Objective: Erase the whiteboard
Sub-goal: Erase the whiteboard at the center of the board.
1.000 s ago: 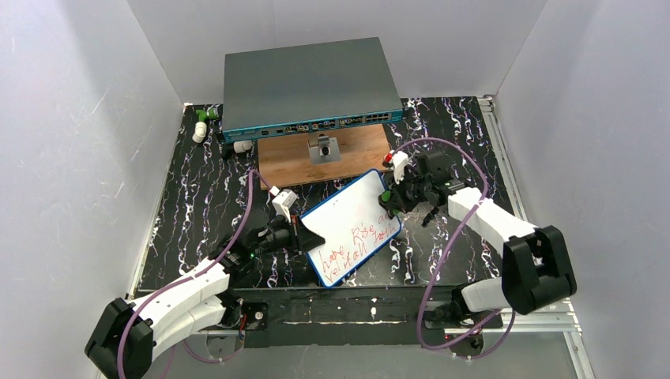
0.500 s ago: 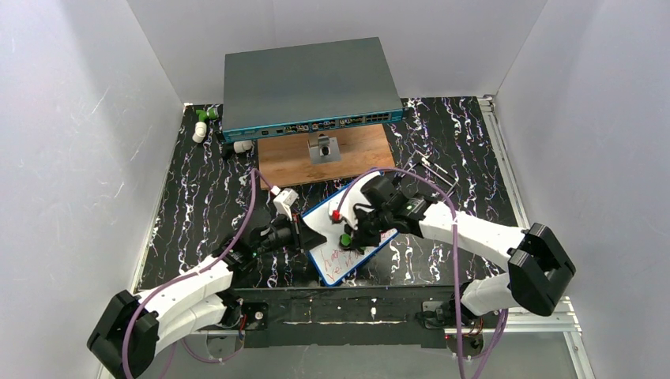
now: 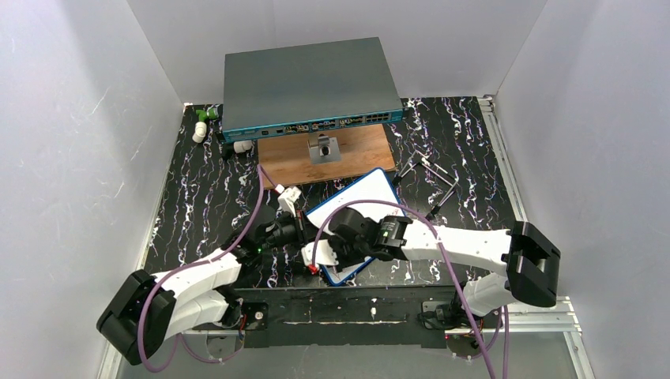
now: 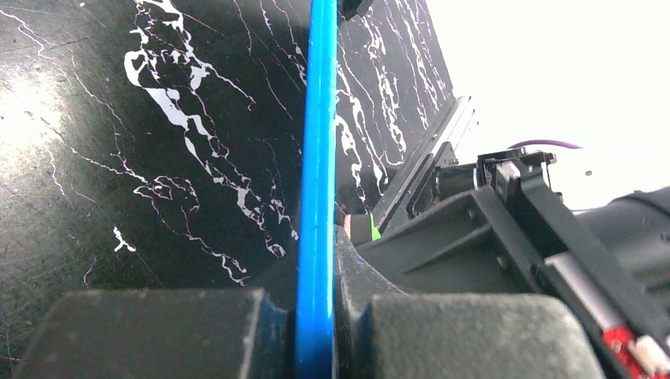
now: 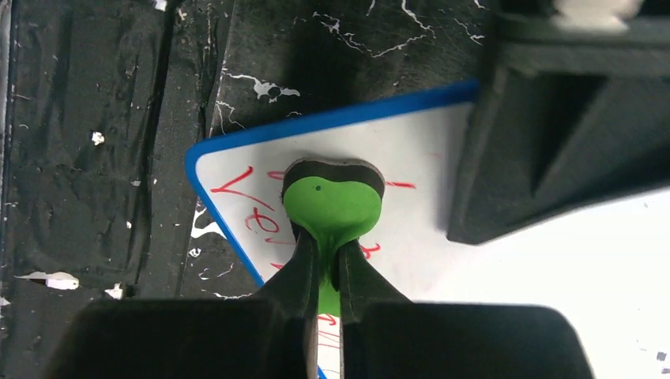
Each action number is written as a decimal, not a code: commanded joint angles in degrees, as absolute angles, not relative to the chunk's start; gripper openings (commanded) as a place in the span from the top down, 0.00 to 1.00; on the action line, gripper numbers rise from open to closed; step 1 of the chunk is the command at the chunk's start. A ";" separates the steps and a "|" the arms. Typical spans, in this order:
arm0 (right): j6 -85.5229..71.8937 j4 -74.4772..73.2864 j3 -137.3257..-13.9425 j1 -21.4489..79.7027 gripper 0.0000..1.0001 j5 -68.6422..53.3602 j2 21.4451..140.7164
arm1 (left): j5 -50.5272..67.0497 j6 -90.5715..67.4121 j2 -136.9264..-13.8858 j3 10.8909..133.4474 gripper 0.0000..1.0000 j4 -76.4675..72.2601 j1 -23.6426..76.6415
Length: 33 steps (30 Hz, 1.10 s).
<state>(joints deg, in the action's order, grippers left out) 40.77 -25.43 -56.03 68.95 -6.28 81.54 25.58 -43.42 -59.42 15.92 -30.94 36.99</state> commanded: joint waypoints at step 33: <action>46.57 -25.32 -60.09 71.54 0.99 11.86 87.12 | 35.23 -40.68 -69.84 23.70 1.00 -28.59 33.27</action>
<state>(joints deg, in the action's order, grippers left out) 46.46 -28.88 -58.22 73.10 7.03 85.25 30.79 -41.17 -69.23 22.90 -32.18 32.95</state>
